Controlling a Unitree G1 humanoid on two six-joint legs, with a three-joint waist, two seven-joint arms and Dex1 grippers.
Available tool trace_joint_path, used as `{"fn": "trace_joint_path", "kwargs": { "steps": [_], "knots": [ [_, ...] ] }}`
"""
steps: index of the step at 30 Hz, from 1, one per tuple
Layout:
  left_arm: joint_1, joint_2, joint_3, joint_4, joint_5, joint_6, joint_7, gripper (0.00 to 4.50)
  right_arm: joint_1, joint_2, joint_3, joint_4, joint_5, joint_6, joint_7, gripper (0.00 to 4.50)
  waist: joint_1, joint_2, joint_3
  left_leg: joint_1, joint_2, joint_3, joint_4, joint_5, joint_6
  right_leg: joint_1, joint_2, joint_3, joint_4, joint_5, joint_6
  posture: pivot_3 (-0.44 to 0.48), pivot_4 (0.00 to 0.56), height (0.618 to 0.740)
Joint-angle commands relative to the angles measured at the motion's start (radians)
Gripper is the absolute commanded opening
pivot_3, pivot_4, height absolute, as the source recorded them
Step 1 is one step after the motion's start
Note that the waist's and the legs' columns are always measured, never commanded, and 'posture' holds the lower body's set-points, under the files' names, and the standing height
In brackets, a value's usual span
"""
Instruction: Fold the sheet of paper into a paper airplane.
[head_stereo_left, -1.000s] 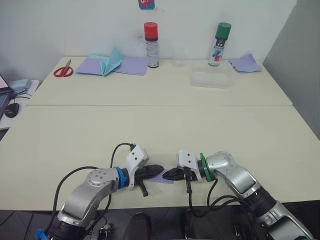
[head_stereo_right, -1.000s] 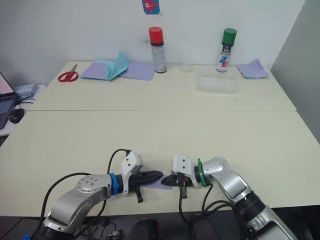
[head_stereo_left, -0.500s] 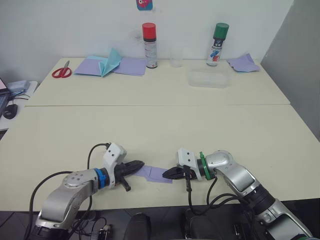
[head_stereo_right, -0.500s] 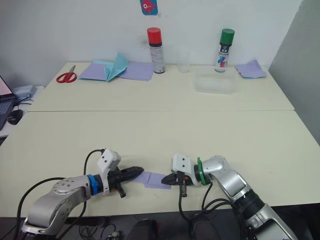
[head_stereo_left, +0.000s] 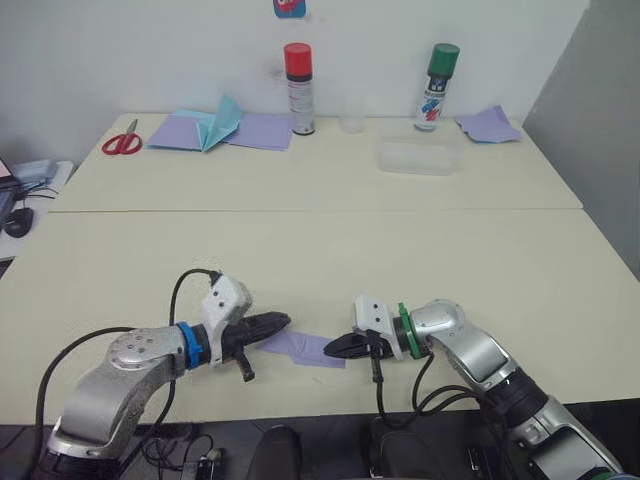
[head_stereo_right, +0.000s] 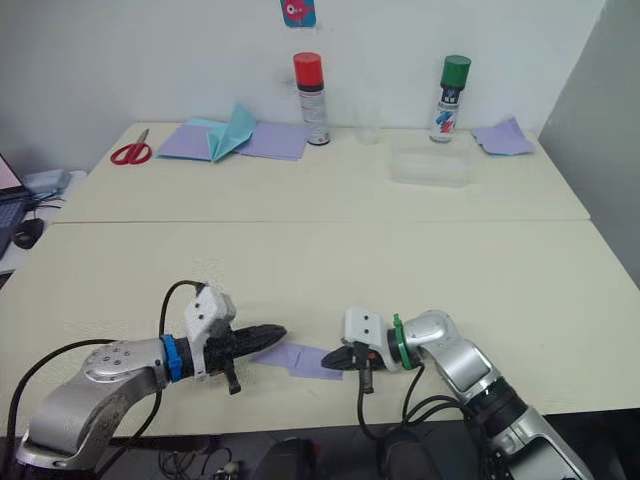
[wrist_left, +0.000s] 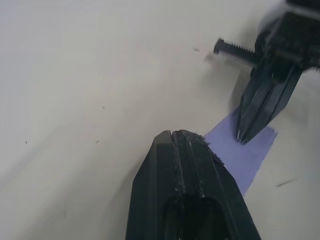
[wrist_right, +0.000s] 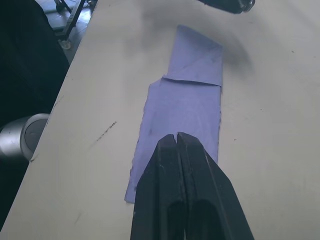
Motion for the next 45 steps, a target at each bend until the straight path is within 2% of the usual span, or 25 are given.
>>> {"fn": "trace_joint_path", "kwargs": {
  "steps": [1, 9, 12, 14, 17, 18, 23, 29, 36, 39, 45],
  "knots": [
    [-0.012, 0.014, -0.090, 0.050, 0.105, -0.071, -0.013, 0.00, -0.004, -0.003, -0.009, -0.002, -0.015, 0.003, -0.011, 0.02, 0.001, 0.000, 0.000, 0.000, 0.000, 0.000, 0.000, 0.000, 0.000, 0.000, 0.000, 0.000, 0.000, 0.000, 0.000, 0.000, 0.150, 0.740],
    [0.000, 0.000, -0.168, 0.154, 0.175, -0.140, -0.037, 0.00, -0.006, -0.065, -0.087, -0.135, 0.060, 0.025, 0.027, 0.02, 0.004, 0.001, 0.001, -0.001, 0.001, 0.000, 0.000, 0.000, 0.000, 0.000, -0.002, 0.000, 0.000, 0.000, 0.000, 0.000, 0.150, 0.740],
    [-0.004, -0.007, -0.161, 0.155, 0.163, -0.131, -0.035, 0.00, -0.006, -0.091, -0.129, -0.182, 0.090, 0.039, 0.032, 0.58, 0.004, 0.001, 0.001, -0.001, 0.000, 0.001, 0.000, 0.000, 0.000, 0.000, -0.002, 0.000, 0.000, 0.001, 0.001, 0.000, 0.150, 0.740],
    [-0.012, -0.014, -0.137, 0.135, 0.123, -0.099, -0.041, 0.00, 0.006, -0.120, -0.141, -0.212, 0.086, 0.005, 0.045, 1.27, 0.004, 0.001, 0.001, -0.001, 0.000, 0.000, 0.000, 0.000, 0.000, 0.000, -0.002, 0.000, -0.001, 0.001, 0.002, 0.000, 0.150, 0.740],
    [-0.034, -0.010, -0.040, 0.075, -0.004, -0.021, -0.065, 0.00, 0.045, -0.158, -0.157, -0.248, 0.081, -0.056, 0.055, 2.32, 0.004, 0.000, 0.001, -0.001, 0.000, 0.000, 0.000, 0.000, 0.000, 0.000, -0.002, 0.000, -0.001, 0.001, 0.002, 0.000, 0.150, 0.740],
    [-0.042, -0.005, -0.014, 0.063, -0.027, -0.014, -0.070, 0.00, 0.056, -0.163, -0.158, -0.251, 0.076, -0.077, 0.053, 2.83, 0.004, 0.000, 0.002, -0.002, 0.000, 0.000, 0.000, 0.000, 0.000, 0.000, -0.002, -0.001, -0.001, 0.001, 0.003, 0.000, 0.150, 0.740],
    [-0.045, 0.056, 0.062, -0.021, -0.084, -0.023, -0.130, 0.00, 0.094, -0.172, -0.129, -0.218, 0.010, -0.223, 0.043, 4.43, 0.002, -0.001, 0.004, -0.003, 0.000, -0.001, -0.001, 0.000, 0.000, -0.003, 0.000, -0.002, 0.000, 0.002, 0.004, 0.000, 0.150, 0.740],
    [0.036, 0.122, 0.096, -0.098, -0.023, -0.200, -0.209, 0.00, 0.076, -0.107, -0.109, -0.142, -0.042, -0.328, -0.009, 4.43, -0.001, -0.001, 0.004, -0.003, 0.000, 0.000, -0.002, 0.000, 0.000, -0.003, 0.001, -0.002, 0.000, 0.002, 0.003, 0.000, 0.150, 0.740],
    [0.126, 0.125, 0.093, -0.129, 0.019, -0.302, -0.219, 0.00, 0.067, -0.053, -0.065, -0.094, -0.093, -0.381, -0.035, 4.43, 0.003, -0.001, 0.004, -0.003, 0.001, 0.000, -0.002, 0.000, -0.001, -0.003, 0.000, -0.001, 0.000, 0.001, 0.002, 0.000, 0.150, 0.740],
    [0.109, 0.115, 0.086, -0.143, 0.016, -0.279, -0.192, 0.00, 0.063, -0.049, -0.055, -0.072, -0.124, -0.381, -0.053, 3.82, 0.005, -0.001, 0.004, -0.003, 0.001, 0.000, -0.001, 0.000, -0.001, -0.003, -0.001, -0.002, 0.000, 0.001, 0.001, 0.000, 0.150, 0.740],
    [0.078, 0.109, 0.085, -0.208, -0.019, -0.196, -0.140, 0.00, 0.045, -0.035, -0.062, -0.042, -0.152, -0.389, -0.078, 1.60, 0.004, -0.001, 0.004, -0.003, 0.001, 0.002, -0.001, 0.000, -0.001, -0.003, -0.001, 0.000, 0.000, 0.002, 0.003, 0.000, 0.150, 0.740]
  ]
}}
